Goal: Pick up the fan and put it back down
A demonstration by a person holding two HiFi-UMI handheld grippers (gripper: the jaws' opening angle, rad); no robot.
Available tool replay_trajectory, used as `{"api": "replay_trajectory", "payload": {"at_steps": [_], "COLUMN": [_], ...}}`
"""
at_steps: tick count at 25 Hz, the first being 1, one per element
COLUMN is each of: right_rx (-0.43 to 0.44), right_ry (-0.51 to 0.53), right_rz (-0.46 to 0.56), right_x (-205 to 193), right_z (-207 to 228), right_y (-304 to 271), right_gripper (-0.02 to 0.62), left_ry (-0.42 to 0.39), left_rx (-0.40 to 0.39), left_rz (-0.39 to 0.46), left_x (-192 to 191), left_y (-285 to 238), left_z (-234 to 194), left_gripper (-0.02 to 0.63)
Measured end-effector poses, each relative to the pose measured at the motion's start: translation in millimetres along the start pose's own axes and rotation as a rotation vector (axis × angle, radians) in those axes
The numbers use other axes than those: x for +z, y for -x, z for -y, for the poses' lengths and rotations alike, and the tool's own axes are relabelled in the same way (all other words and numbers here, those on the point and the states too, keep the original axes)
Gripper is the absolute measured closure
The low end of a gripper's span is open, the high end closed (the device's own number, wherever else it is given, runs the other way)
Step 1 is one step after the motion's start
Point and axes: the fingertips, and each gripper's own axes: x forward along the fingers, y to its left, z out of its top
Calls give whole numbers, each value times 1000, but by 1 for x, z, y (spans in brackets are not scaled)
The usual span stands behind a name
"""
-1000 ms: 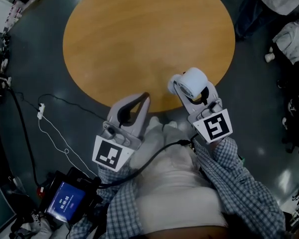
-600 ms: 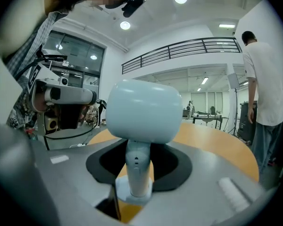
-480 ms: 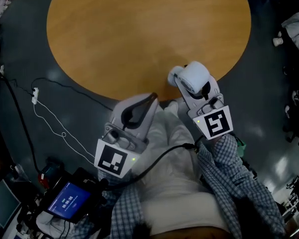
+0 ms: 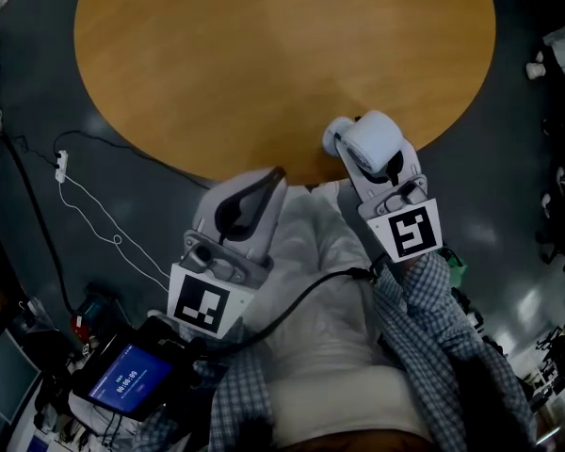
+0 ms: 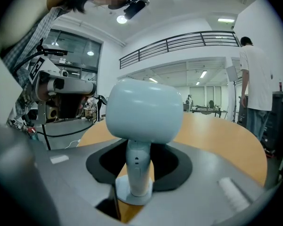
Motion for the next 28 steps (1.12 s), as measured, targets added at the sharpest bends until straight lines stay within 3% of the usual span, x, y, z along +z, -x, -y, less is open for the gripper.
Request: {"api": "replay_trajectory", "payload": {"at_steps": [5,10,18,24,28], "right_rx": [9,22,-12,-48,-79], "right_ry": [-12,-28,9,-2,-9], "right_rz": [6,-18,-40,-42,-28], "right_x": [9,-5,-7,-5,4], "right_z": [2,-1,-4,3,10], "right_y": [12,-6,32,52,65], "right_gripper": [456,370,357,385,458], "left_ry": [1,8,2,-6,-2], "left_rx": [0,-4,-39,-89,-102], "left_rz": [6,-6,-4,5,-4], "left_x": [11,1,9,10,6], "left_y": [-1,-3,4,-7,-14], "left_z": [12,-1,27,33,34], "left_gripper": [607,607,607,607,607]}}
